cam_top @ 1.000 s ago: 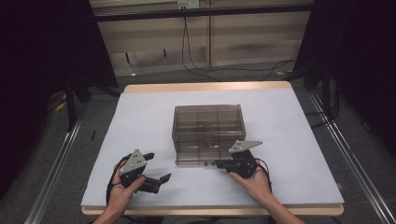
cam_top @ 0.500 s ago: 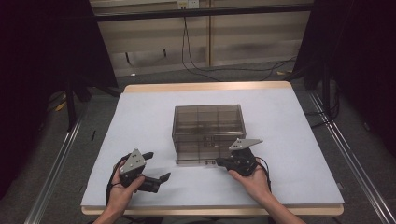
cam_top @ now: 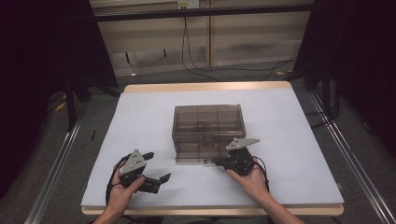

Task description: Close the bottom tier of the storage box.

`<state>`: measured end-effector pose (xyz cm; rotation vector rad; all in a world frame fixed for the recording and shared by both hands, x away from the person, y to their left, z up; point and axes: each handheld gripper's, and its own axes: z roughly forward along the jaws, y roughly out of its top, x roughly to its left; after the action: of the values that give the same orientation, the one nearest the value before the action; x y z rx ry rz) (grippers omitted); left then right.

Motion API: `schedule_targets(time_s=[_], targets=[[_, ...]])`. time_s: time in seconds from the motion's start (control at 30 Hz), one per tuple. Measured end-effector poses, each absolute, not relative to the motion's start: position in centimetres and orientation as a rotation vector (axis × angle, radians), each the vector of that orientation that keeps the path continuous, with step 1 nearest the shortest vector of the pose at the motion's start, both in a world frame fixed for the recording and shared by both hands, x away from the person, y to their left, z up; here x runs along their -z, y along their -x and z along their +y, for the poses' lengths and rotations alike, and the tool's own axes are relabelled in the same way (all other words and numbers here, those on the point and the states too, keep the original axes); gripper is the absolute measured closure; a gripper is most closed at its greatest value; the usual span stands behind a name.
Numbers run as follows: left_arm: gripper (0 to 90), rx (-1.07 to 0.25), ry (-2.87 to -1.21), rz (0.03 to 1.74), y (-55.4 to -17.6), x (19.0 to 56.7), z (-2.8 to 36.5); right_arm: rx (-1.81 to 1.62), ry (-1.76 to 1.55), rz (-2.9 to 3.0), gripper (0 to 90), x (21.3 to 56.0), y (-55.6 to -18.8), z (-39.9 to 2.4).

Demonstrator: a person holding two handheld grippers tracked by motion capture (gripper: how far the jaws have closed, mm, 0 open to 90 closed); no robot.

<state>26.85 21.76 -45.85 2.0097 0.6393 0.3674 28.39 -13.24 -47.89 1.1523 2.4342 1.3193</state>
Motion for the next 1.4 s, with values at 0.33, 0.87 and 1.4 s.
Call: schedule_targets(time_s=[0.33, 0.87, 1.4], targets=[[2.8, -0.364, -2.014, 0.638, -26.8, 45.9, 21.7, -1.340, -1.158, 2.432, 90.0, 47.8, -28.7, -13.3], [2.8, -0.365, -1.999, 0.642, -26.7, 45.8, 21.7, -1.328, -1.170, 2.425, 90.0, 47.8, -29.0, -13.4], [2.8, -0.365, -2.013, 0.642, -26.7, 45.8, 21.7, -1.319, -1.182, 2.408, 90.0, 47.7, -29.5, -13.8]])
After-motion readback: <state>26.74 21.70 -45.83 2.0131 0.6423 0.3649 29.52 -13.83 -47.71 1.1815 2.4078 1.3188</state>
